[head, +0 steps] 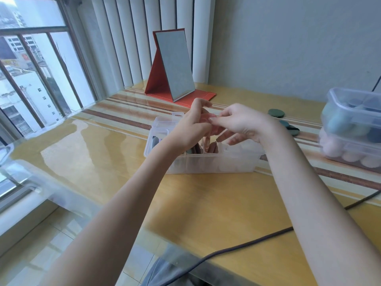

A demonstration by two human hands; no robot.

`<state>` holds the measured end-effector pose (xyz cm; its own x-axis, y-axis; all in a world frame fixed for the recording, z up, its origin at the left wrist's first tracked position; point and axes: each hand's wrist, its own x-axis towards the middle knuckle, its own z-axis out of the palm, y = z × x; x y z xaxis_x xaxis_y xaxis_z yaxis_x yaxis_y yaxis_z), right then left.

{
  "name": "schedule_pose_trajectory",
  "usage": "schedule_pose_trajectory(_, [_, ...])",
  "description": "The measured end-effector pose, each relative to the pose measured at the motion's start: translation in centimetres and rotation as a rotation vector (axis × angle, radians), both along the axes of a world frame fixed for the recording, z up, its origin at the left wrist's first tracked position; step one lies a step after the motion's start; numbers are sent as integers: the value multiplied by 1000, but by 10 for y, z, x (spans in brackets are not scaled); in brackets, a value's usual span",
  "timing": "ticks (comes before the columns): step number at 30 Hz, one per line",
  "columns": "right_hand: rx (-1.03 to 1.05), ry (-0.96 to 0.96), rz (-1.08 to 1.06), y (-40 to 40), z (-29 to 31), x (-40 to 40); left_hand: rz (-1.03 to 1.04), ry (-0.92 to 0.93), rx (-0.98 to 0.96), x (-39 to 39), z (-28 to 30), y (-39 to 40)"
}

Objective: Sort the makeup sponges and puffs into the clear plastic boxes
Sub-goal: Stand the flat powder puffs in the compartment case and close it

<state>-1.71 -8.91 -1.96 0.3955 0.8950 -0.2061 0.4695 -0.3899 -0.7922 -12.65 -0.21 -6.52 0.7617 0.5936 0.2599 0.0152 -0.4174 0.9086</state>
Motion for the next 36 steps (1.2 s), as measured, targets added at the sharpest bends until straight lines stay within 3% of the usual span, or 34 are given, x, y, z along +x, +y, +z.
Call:
schedule_pose_trajectory(4, [39, -39, -73, 0, 1, -2, -29, 60, 9, -1, 1, -2])
schedule_pose_trajectory(8, [-14, -229, -134, -5, 6, -3, -29, 189, 225, -3, -1, 0])
schedule_pose_trajectory(12, [-5, -256, -143, -3, 6, -7, 50, 138, 250, -17, 6, 2])
schedule_pose_trajectory(16, [-21, -248, -130, -2, 5, -12, 135, 177, 478, -17, 4, -2])
schedule_pose_trajectory(22, [5, -308, -158, -3, 3, -13, 139, 163, 609, -6, -4, 0])
schedule_pose_trajectory(25, [43, -332, -181, -3, 8, -9, 135, 129, 545, -8, 1, -2])
schedule_pose_trajectory(30, [72, -393, -186, -7, 12, -8, -36, 539, 643, -4, 2, 4])
schedule_pose_trajectory(36, [35, -322, -152, -3, 7, -7, -104, 701, 651, 6, 16, 5])
